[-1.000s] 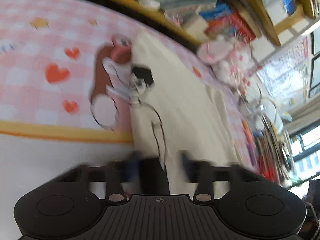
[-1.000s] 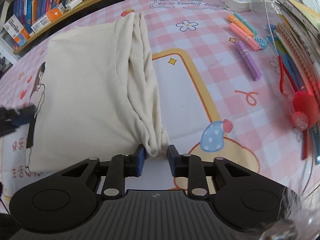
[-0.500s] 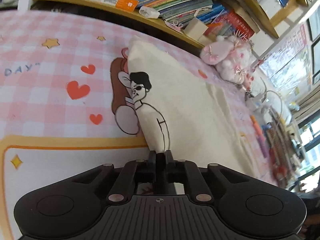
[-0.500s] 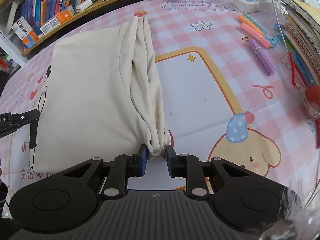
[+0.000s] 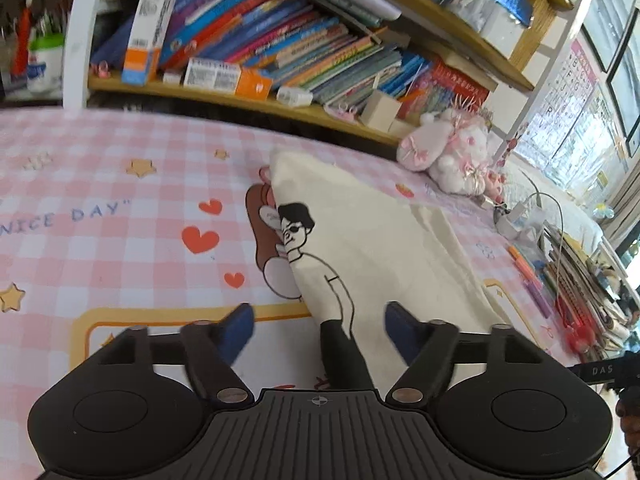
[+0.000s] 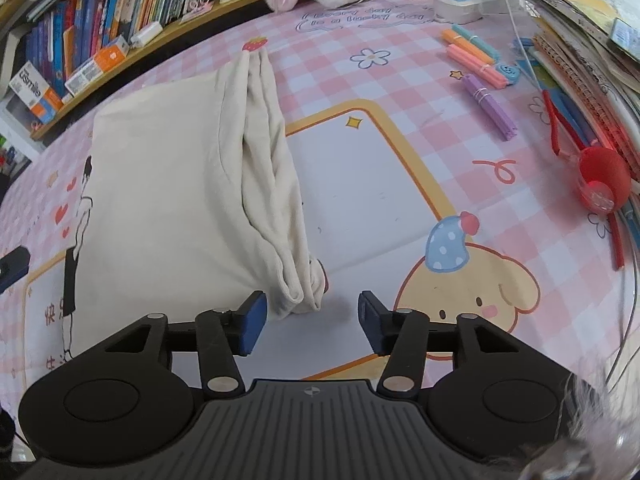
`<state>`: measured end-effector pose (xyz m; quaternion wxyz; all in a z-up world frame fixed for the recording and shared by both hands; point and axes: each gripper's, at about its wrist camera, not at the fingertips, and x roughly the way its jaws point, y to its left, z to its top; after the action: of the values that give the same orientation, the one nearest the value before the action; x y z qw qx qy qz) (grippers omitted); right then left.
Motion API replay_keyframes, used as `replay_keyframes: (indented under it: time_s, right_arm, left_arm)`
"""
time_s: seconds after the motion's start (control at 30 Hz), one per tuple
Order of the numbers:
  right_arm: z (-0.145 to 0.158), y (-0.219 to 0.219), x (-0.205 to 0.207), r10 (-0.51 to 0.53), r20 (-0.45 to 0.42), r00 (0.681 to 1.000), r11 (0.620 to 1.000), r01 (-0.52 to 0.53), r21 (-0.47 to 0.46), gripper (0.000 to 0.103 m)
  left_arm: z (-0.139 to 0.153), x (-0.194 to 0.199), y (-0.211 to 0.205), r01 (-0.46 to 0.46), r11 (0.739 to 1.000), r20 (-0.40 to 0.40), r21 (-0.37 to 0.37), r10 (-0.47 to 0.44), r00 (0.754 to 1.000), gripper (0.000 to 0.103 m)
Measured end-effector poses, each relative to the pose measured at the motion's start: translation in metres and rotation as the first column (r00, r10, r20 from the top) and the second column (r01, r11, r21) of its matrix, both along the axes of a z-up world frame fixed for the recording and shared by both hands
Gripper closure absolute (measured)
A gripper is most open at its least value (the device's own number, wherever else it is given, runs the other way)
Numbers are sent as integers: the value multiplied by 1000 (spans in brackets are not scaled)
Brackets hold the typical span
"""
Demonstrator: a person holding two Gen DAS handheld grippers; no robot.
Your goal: Fold clothes
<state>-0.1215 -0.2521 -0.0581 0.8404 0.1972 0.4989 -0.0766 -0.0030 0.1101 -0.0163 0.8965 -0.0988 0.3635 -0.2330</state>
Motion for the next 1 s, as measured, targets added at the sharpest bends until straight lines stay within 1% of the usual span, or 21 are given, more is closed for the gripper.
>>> replay_keyframes:
  time_s: [0.1, 0.2, 0.33, 0.47, 0.6, 0.73, 0.87, 1.0]
  right_arm:
    - [1, -6, 0, -9, 14, 1000, 1000, 8, 17, 51]
    - [0, -11, 2, 3, 25, 1000, 999, -3, 36, 50]
    - [-2, -17, 7, 36, 28, 999, 997, -38, 66, 49]
    - [-6, -25, 12, 60, 22, 998, 993, -62, 100, 49]
    - [-12, -33, 13, 87, 17, 996, 987, -88, 131, 50]
    - [-13, -37, 14, 119, 37, 992, 982, -123, 142, 50]
    - [-14, -39, 16, 148, 43, 988, 977, -153, 150, 51]
    - [-15, -46, 15, 153, 43, 987, 971, -158, 177, 54]
  left_arm:
    - [8, -5, -13, 28, 999, 32, 29, -29, 999, 23]
    - [13, -11, -28, 48, 995, 69, 85, -54, 996, 21]
    - [18, -22, -52, 57, 987, 105, 153, -73, 992, 13]
    - [23, -35, -76, 64, 980, 140, 189, -91, 986, 7]
    - [23, -45, -102, 59, 968, 151, 244, -98, 984, 6]
    - [20, -56, -121, 87, 956, 143, 280, -131, 981, 6]
    - [17, -70, -132, 87, 946, 145, 311, -138, 980, 6]
    - [14, -86, -139, 78, 939, 152, 335, -135, 979, 6]
